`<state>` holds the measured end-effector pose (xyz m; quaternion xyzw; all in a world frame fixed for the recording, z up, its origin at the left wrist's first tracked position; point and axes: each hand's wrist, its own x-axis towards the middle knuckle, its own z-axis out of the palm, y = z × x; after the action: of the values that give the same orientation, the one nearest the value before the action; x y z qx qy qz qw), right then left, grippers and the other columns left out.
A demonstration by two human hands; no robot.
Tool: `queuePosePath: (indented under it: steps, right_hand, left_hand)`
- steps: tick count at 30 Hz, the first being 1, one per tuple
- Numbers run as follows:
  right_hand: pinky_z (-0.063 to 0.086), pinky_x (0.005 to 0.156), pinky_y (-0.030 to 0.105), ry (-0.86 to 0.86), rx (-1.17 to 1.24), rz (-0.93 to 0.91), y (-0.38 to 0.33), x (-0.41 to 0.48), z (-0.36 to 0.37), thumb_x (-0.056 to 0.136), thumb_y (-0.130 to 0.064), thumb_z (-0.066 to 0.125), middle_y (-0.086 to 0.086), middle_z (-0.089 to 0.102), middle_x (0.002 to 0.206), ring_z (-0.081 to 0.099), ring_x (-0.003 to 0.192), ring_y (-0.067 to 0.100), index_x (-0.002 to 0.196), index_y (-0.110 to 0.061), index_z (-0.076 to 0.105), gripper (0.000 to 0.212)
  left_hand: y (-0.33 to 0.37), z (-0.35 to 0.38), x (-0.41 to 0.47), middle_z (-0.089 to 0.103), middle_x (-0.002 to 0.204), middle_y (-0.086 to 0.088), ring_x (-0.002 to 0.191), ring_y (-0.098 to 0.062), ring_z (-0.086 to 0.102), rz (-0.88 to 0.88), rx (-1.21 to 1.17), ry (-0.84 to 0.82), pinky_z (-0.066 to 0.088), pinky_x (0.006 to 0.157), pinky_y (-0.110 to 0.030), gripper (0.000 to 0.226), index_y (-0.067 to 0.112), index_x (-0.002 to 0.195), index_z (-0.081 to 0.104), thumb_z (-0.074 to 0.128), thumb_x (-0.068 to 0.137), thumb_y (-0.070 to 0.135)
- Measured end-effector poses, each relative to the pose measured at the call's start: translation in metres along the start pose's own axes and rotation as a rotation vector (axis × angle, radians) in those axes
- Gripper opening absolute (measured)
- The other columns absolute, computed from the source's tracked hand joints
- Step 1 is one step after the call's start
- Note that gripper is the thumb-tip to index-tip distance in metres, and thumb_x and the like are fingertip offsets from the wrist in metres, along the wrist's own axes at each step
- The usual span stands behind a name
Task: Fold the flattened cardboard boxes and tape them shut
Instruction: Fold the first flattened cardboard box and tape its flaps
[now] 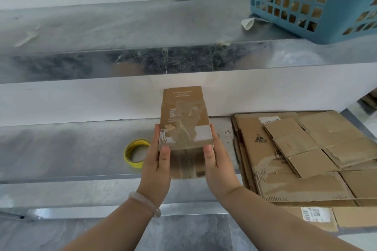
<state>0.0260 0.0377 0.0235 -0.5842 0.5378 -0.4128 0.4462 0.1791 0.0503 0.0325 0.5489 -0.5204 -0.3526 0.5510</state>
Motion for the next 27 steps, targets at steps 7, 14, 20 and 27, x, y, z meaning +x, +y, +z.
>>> queuePosePath:
  steps: [7,14,20,27]
  right_hand:
    - [0.026,0.091,0.005,0.018,0.350,0.197,-0.009,0.002,0.004,0.077,-0.085,0.041,-0.055,0.039,0.119,0.035,0.110,-0.029,0.121,-0.079,0.031,0.046]
    - [0.052,0.075,0.011,0.198,0.215,0.119,-0.019,0.008,0.016,0.086,-0.058,0.059,-0.026,0.068,0.108,0.062,0.099,-0.010,0.127,-0.048,0.053,0.042]
    - [0.035,0.115,0.037,0.107,0.190,0.069,-0.014,0.002,0.006,0.093,-0.065,0.028,-0.015,0.052,0.142,0.042,0.135,0.003,0.147,-0.033,0.041,0.064]
    - [0.008,0.123,0.037,-0.181,0.131,0.141,-0.014,0.002,-0.014,0.082,-0.084,0.022,-0.032,0.017,0.157,0.006,0.148,-0.002,0.146,-0.062,0.012,0.069]
  left_hand:
    - [0.010,0.008,-0.002,0.051,0.139,0.022,0.126,0.004,0.048,-0.192,-0.275,0.018,0.041,0.104,-0.022,0.047,0.057,0.137,0.036,0.043,0.091,0.051]
    - [0.013,0.024,0.003,0.066,0.121,0.014,0.112,-0.007,0.062,-0.082,-0.162,0.129,0.053,0.092,-0.031,0.045,0.058,0.123,0.047,0.062,0.088,0.035]
    - [0.002,0.011,-0.003,0.051,0.141,0.002,0.130,-0.014,0.048,-0.034,0.011,0.038,0.043,0.106,-0.045,0.069,0.023,0.151,0.026,0.037,0.090,0.054]
    - [0.029,-0.010,0.032,0.060,0.106,0.033,0.098,0.011,0.058,-0.217,0.131,-0.020,0.047,0.076,-0.007,0.064,0.049,0.127,0.041,0.055,0.072,0.078]
